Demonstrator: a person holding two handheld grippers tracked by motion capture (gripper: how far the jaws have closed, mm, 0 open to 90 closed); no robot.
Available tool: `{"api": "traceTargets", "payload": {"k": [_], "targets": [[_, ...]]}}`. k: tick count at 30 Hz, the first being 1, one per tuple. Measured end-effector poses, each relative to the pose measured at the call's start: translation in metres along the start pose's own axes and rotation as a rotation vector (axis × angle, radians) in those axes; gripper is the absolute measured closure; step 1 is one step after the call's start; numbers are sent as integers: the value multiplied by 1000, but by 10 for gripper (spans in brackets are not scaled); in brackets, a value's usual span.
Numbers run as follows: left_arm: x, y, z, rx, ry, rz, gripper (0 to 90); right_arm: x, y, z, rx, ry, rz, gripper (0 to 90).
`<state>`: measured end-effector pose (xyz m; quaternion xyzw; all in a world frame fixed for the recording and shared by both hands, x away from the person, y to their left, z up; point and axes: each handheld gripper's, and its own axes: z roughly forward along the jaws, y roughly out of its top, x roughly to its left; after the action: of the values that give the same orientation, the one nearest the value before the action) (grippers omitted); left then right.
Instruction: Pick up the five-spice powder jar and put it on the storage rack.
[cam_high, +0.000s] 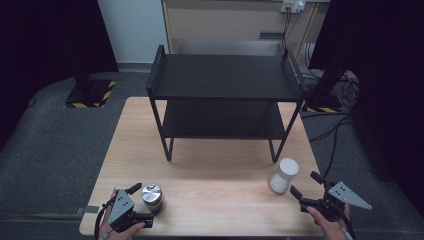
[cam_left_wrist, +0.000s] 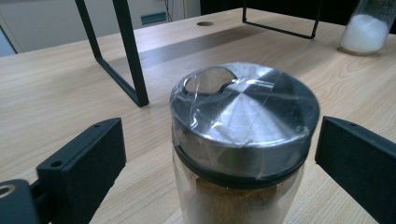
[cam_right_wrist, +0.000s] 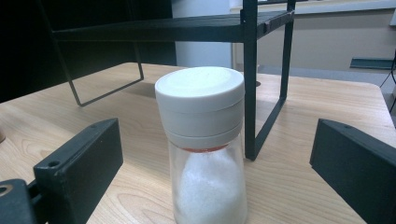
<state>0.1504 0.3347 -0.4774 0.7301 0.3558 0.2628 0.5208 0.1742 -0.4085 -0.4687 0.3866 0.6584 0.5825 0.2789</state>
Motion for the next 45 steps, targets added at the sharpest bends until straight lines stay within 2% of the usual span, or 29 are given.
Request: {"api": "traceTargets", "payload": {"k": [9, 16, 20, 27, 34, 39, 45], "targets": [[3, 0, 4, 23, -20, 4, 93, 0, 0, 0, 3, 1, 1, 30], [7, 0, 5, 31, -56, 9, 233, -1, -1, 0, 3, 2, 1, 30], [7, 0, 5, 28, -58, 8, 295, -1, -1, 0, 4, 3, 0, 30], [10, 0, 4, 27, -67, 4, 298, -1, -1, 0, 5, 4, 2, 31], [9, 8, 4, 36, -84, 12, 300, -1, 0, -1, -2, 7, 3, 32], [8, 21, 6, 17, -112, 12, 300, -1, 1, -2, -9, 11, 6, 33], [5, 42, 13, 16, -149, 43, 301, -2, 1, -4, -16, 9, 14, 34]]}}
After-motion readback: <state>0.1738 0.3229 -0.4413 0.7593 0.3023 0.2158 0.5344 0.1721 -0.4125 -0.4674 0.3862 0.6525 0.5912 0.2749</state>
